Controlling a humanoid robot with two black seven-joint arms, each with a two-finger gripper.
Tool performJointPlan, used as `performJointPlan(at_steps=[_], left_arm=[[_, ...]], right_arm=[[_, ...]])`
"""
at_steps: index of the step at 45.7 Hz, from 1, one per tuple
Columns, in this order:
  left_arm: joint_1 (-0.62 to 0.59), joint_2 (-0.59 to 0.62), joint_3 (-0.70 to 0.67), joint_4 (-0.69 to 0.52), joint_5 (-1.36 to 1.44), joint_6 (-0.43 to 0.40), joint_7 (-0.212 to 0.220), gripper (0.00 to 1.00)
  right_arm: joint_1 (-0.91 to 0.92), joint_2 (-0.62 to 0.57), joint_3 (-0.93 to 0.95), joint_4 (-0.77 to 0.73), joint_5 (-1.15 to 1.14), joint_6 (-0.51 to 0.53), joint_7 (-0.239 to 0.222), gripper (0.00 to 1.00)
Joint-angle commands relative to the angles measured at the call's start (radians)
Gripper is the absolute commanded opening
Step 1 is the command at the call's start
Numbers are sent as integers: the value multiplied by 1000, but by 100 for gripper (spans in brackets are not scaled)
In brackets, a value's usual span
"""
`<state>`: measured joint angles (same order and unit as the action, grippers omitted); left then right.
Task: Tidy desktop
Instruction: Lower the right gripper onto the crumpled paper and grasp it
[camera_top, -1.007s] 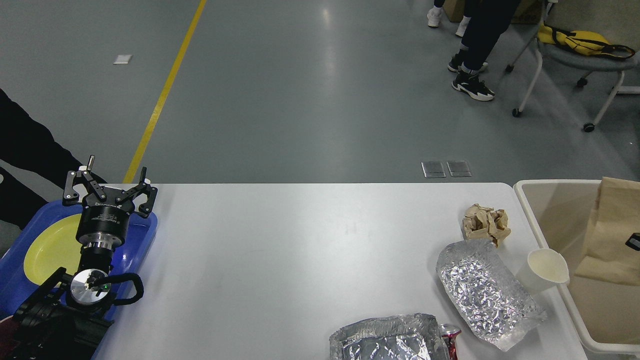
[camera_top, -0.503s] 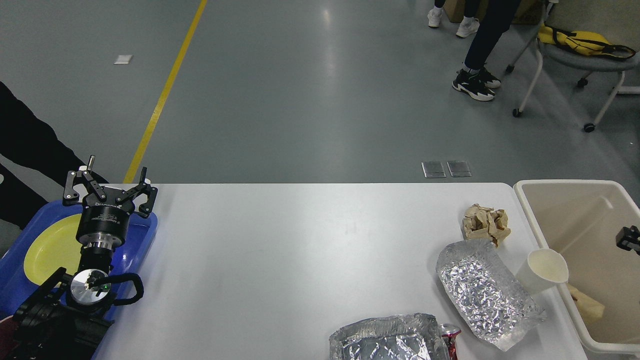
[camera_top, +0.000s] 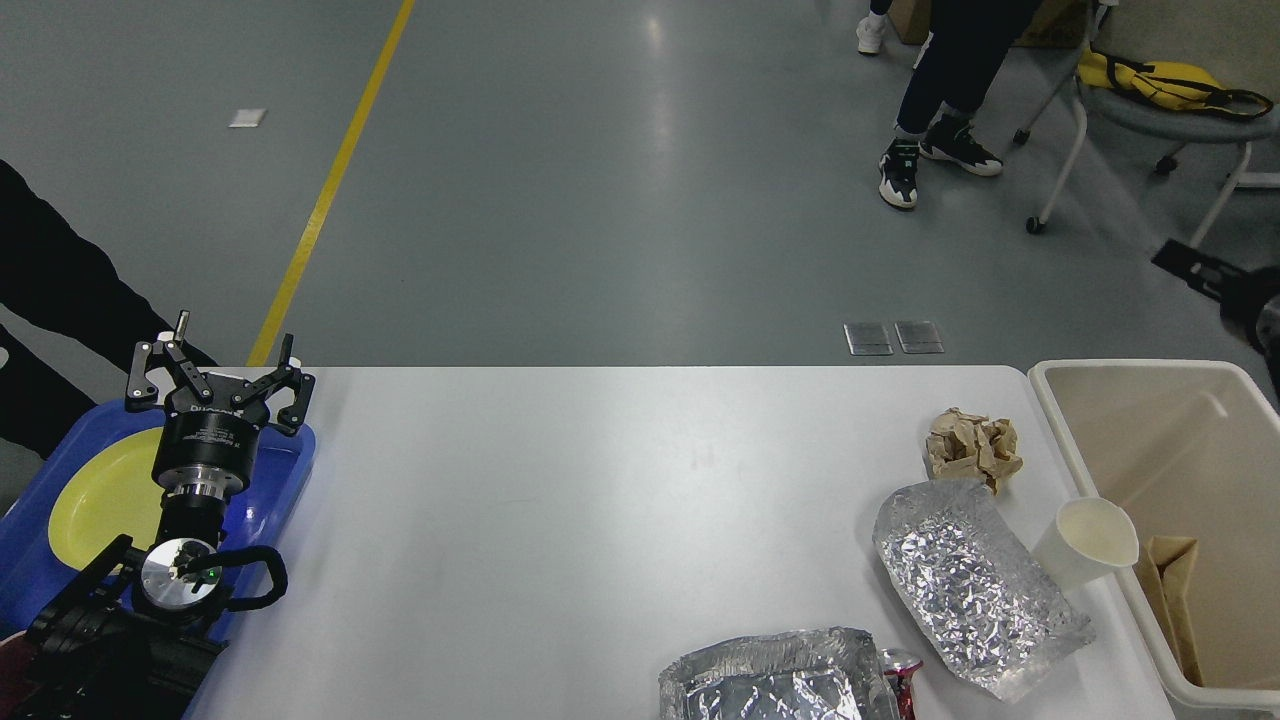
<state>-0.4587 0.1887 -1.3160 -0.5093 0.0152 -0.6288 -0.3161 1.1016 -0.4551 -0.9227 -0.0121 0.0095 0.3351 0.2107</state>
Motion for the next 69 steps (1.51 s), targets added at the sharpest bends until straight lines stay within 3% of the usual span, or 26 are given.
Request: performJointPlan(at_steps=[1, 9, 14, 19, 23, 30, 41, 56, 69], left_arm=[[0, 0, 0, -2, 0, 0, 0, 97], [0, 0, 0, 0, 0, 0, 2, 97], [0, 0, 0, 0, 0, 0, 0, 97], [0, 0, 0, 0, 0, 0, 2, 97], [0, 0, 0, 0, 0, 0, 2, 97], [0, 0, 0, 0, 0, 0, 2, 97], [0, 0, 0, 0, 0, 0, 2, 97], [0, 0, 0, 0, 0, 0, 2, 97], [0, 0, 0, 0, 0, 0, 2, 97]], right_arm=[[223, -2, -19, 147, 0, 188, 6, 100], [614, -74, -93, 820, -46, 199, -20, 100], [862, -80, -163, 1317, -167, 108, -62, 100], [972, -76, -188, 1610, -198, 82, -137, 100], [1041, -66, -209, 1757, -195, 87, -157, 100], [1020, -59, -249, 1726, -194, 44, -159, 100], [861, -85, -375, 1701, -201, -234, -154, 100], [537, -76, -344, 1528, -229, -593, -146, 100], [360, -17, -185, 1180, -218, -647, -146, 100]])
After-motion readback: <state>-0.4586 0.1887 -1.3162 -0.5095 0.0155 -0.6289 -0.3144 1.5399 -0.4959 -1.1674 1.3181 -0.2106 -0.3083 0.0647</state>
